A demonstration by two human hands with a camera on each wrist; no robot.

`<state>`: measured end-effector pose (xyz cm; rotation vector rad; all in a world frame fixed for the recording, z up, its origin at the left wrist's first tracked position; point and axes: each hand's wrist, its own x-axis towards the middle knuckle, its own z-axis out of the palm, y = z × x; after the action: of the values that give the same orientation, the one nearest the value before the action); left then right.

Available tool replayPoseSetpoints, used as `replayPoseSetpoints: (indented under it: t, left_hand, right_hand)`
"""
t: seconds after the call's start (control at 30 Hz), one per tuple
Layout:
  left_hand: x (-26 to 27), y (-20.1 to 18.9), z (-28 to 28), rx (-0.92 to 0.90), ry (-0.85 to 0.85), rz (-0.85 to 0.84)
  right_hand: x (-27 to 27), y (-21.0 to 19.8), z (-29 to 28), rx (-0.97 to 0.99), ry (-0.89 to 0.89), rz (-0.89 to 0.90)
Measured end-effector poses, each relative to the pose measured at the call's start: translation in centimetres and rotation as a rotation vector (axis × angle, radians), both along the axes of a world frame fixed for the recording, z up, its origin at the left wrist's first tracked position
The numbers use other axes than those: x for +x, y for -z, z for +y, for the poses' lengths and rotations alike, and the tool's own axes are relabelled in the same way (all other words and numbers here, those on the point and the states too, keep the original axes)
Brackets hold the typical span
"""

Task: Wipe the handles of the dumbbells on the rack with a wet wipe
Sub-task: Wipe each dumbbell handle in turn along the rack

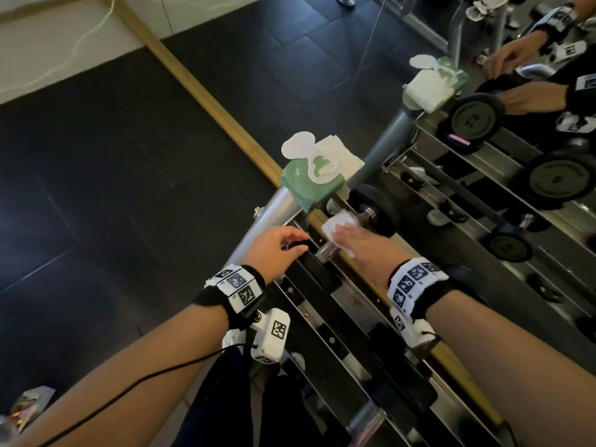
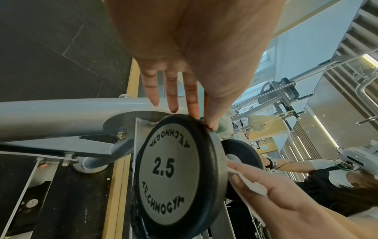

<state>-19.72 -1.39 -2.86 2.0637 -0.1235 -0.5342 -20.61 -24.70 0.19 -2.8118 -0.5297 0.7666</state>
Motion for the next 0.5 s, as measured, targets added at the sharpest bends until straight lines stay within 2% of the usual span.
replayPoseSetpoints:
  t: [0.13, 0.2, 0.33, 0.43, 0.5]
  left_hand:
    - [0.1, -0.1, 0.1, 0.026, 0.022, 0.004]
    - [0.1, -0.1, 0.0, 0.037, 0.017, 0.015]
    - [0.0, -0.1, -0.1, 0.028, 0.006, 0.021]
    - [0.0, -0.2, -0.1, 0.023, 0.012, 0.052]
    - [0.1, -0.3, -0.1, 0.035, 0.024, 0.064]
  right_hand:
    - [1.3, -0.5, -1.2, -0.08, 0.17, -0.051]
    - [0.3, 0.0, -0.3, -0.046, 0.151, -0.051]
    - [-1.7, 0.6, 1.8, 0.004, -0.061, 0.03]
    - [-0.3, -0.2, 1.2, -0.015, -0.016, 0.082]
    - [1.7, -0.8, 0.4, -0.111, 0.003, 0.08]
